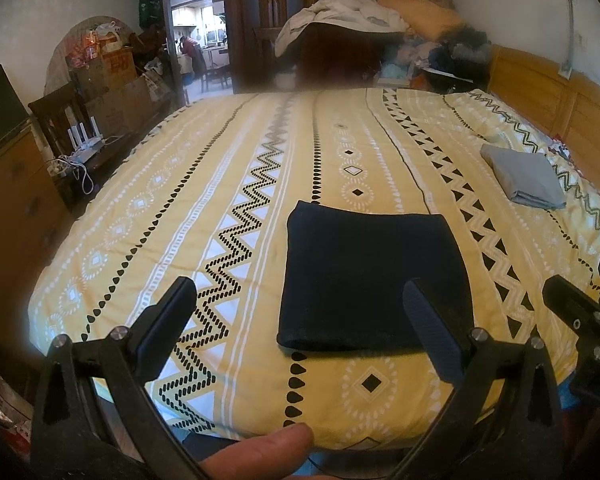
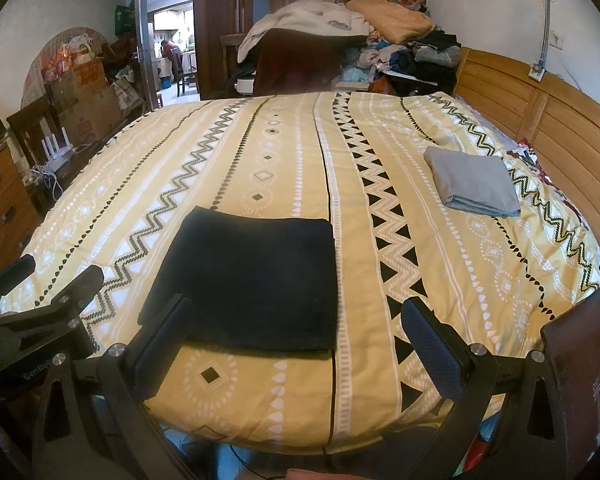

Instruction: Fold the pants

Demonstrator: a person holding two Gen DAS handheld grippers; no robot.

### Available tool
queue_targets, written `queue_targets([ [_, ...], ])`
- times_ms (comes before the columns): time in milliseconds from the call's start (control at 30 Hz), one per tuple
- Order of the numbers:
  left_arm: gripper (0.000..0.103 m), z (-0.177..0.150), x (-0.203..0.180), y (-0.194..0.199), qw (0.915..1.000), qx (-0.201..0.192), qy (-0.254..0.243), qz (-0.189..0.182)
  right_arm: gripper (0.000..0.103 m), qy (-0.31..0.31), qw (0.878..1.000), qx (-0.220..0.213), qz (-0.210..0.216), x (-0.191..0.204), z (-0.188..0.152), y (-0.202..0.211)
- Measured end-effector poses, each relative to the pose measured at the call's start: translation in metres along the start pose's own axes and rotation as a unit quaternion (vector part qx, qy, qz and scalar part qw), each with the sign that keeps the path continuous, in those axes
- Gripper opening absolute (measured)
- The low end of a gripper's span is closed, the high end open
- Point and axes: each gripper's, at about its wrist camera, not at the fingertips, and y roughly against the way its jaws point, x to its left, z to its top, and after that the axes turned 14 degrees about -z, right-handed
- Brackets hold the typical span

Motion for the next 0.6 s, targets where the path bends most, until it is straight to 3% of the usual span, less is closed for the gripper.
queue_targets([
  [600, 0.103, 0.0013, 0.0000, -0.0023, 1.0000, 0.004, -0.003, 0.005, 0.103, 0.003, 1.000, 0.001, 0.002, -0.0004, -0.0009, -0.0018],
])
